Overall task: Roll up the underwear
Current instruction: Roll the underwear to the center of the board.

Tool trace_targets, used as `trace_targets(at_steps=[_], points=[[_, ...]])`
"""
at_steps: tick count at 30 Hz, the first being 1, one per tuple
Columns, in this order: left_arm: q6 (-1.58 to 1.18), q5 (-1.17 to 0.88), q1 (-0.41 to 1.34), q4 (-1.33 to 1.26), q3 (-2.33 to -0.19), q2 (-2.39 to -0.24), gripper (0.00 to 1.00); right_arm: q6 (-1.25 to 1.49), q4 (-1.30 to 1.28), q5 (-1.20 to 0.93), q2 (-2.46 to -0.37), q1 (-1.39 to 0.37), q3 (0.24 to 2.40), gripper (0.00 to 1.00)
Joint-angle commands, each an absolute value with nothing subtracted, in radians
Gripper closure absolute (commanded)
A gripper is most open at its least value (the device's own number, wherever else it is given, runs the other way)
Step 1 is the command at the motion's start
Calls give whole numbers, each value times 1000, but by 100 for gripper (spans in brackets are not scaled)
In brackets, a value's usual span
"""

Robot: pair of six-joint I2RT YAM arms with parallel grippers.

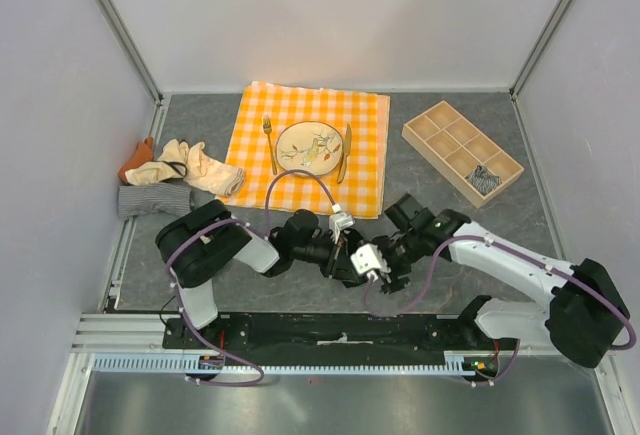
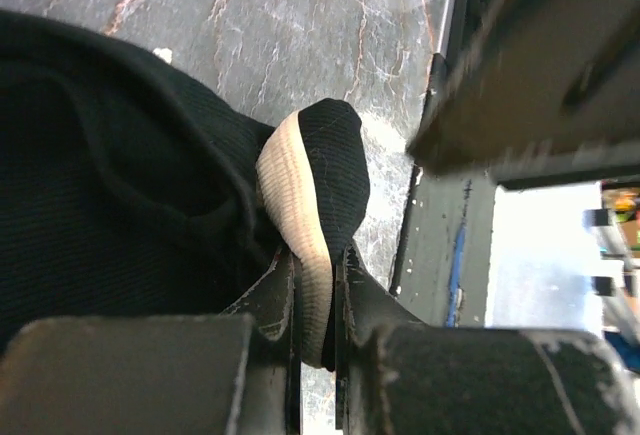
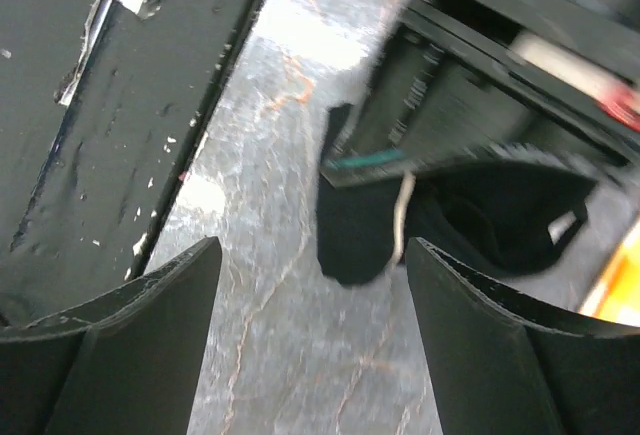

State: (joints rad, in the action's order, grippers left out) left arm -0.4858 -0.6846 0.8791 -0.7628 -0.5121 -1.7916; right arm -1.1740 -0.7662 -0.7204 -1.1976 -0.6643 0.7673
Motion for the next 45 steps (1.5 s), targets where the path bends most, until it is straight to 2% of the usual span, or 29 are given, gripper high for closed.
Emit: trace_targets(at_steps=[1,5,10,12,16,17,18,24,29,31,34,40,45], points=[[-630,-693,818,-633,-471,-1914,98,-1170,-542,-592,-1218,-802,703,20],[-676,-692,798,-687,-459,-1939,98,-1163,-494,-476,-1276,-862,680,27],[-718,-686,790,-745,-446,-1941,97,-1147,-436,-376,-1357,-894,644,30],[-735,-687,790,-771,-434,-1933,91,-1141,-430,-353,-1384,-897,644,34],[-772,-673,785,-867,-381,-1862,58,-1108,-437,-307,-1454,-899,661,48],[-775,-666,784,-899,-353,-1809,57,-1091,-443,-304,-1466,-899,667,56],[-773,-644,782,-913,-339,-1781,56,-1089,-452,-307,-1479,-899,673,60],[-643,-517,781,-852,-227,-1472,55,-1083,-526,-340,-1542,-899,702,74],[-473,-387,843,-801,-95,-1169,54,-1065,-646,-449,-1580,-891,791,78],[-365,-280,951,-770,-71,-1032,53,-1063,-727,-535,-1604,-878,843,78],[-221,-151,1112,-758,-52,-933,51,-1084,-842,-646,-1653,-847,912,78],[-29,-11,1305,-788,-69,-962,42,-1193,-1104,-811,-1822,-755,1044,78],[155,103,1432,-736,-164,-1135,40,-1209,-1169,-812,-1943,-698,1112,78]])
